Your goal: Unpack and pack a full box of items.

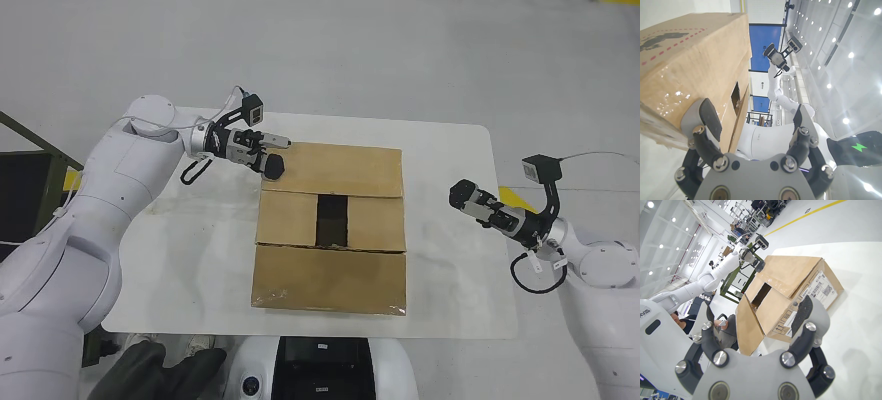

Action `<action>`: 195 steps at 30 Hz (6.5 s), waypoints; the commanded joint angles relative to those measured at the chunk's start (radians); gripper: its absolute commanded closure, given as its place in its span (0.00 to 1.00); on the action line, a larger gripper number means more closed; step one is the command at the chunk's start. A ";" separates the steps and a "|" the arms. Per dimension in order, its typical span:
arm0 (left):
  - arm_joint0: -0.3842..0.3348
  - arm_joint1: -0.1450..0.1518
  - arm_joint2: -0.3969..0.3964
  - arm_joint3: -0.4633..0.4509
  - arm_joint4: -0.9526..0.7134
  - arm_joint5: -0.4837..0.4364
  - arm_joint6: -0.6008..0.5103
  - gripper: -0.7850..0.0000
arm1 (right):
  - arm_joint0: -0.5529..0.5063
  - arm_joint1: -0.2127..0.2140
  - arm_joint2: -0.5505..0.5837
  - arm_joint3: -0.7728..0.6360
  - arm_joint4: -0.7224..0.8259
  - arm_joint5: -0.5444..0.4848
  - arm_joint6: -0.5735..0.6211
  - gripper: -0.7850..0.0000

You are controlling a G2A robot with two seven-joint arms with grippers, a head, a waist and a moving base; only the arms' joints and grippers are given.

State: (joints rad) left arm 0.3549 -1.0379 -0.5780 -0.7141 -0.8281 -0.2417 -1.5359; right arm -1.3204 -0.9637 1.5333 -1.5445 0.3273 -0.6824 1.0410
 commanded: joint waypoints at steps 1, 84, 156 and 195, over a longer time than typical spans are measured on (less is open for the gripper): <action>0.000 0.000 0.000 0.000 0.000 0.000 0.000 0.00 | 0.000 0.000 0.000 0.000 0.000 0.000 0.000 0.00; 0.000 0.000 0.000 0.000 0.000 0.000 0.000 0.00 | -0.373 0.019 -0.101 -0.423 -0.152 0.102 -0.133 0.00; 0.000 0.000 0.000 0.000 0.000 0.000 0.000 0.00 | 0.293 -0.059 -0.390 0.162 0.098 0.415 -0.025 0.00; 0.000 0.000 0.000 0.000 0.000 0.000 0.000 0.00 | 0.291 -0.057 -0.362 0.137 0.168 0.646 -0.006 0.00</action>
State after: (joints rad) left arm 0.3549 -1.0379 -0.5780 -0.7141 -0.8281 -0.2417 -1.5359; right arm -1.0329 -1.0199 1.1735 -1.4126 0.4932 -0.0355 1.0322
